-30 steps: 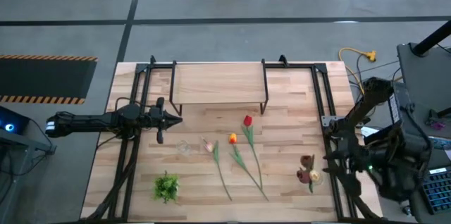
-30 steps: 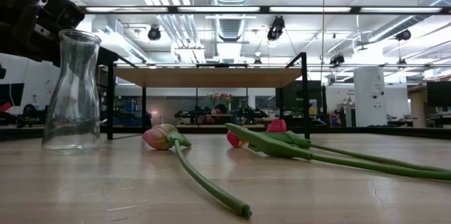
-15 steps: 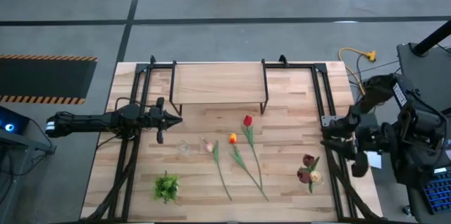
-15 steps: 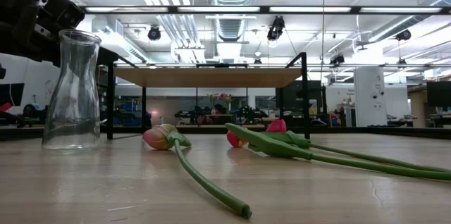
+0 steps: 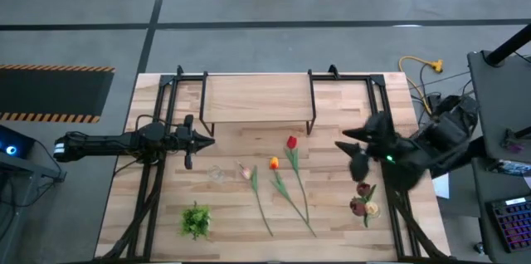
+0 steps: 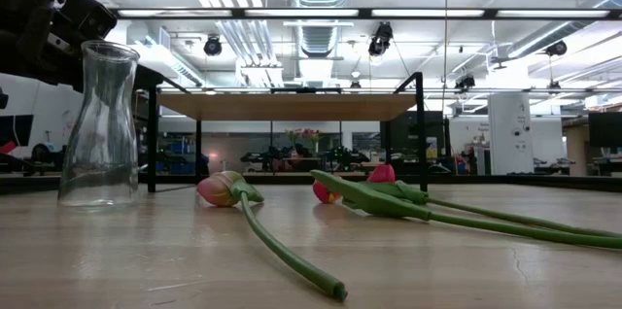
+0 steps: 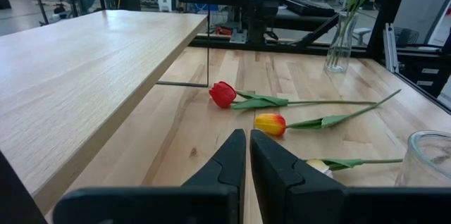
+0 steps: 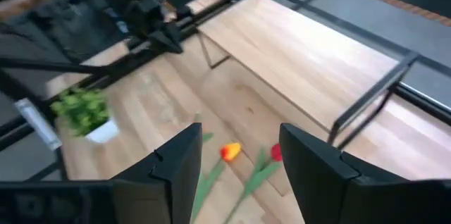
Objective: Pick and place flowers into a vace then onto a shelf
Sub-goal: Put the red flower into the left transparent flower vase
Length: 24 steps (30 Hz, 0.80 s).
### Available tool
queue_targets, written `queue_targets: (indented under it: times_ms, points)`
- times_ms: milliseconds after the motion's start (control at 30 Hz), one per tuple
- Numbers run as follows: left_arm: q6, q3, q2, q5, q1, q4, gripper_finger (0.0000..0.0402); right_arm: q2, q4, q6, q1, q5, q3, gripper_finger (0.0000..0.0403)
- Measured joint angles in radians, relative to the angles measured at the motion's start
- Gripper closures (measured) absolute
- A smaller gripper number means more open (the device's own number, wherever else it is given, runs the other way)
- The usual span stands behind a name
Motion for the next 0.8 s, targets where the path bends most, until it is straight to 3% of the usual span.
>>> queue_targets:
  times_ms: [133, 467, 667, 800]
  points:
    - [0.000, 0.000, 0.000, 0.000, 0.000, 0.000, 0.0396, 0.037, 0.024, -0.029, -0.083, -0.061, 0.012, 0.0225]
    - [0.000, 0.000, 0.000, 0.000, 0.000, 0.000, 0.0396, 0.217, 0.244, -0.326, -0.247, -0.350, 0.021, 0.0225]
    - [0.000, 0.000, 0.000, 0.000, 0.000, 0.000, 0.0396, 0.329, 0.154, -0.249, -0.330, -0.465, 0.042, 0.0225]
    - [0.000, 0.000, 0.000, 0.000, 0.000, 0.000, 0.0396, 0.387, 0.135, -0.220, -0.356, -0.479, 0.015, 0.0225]
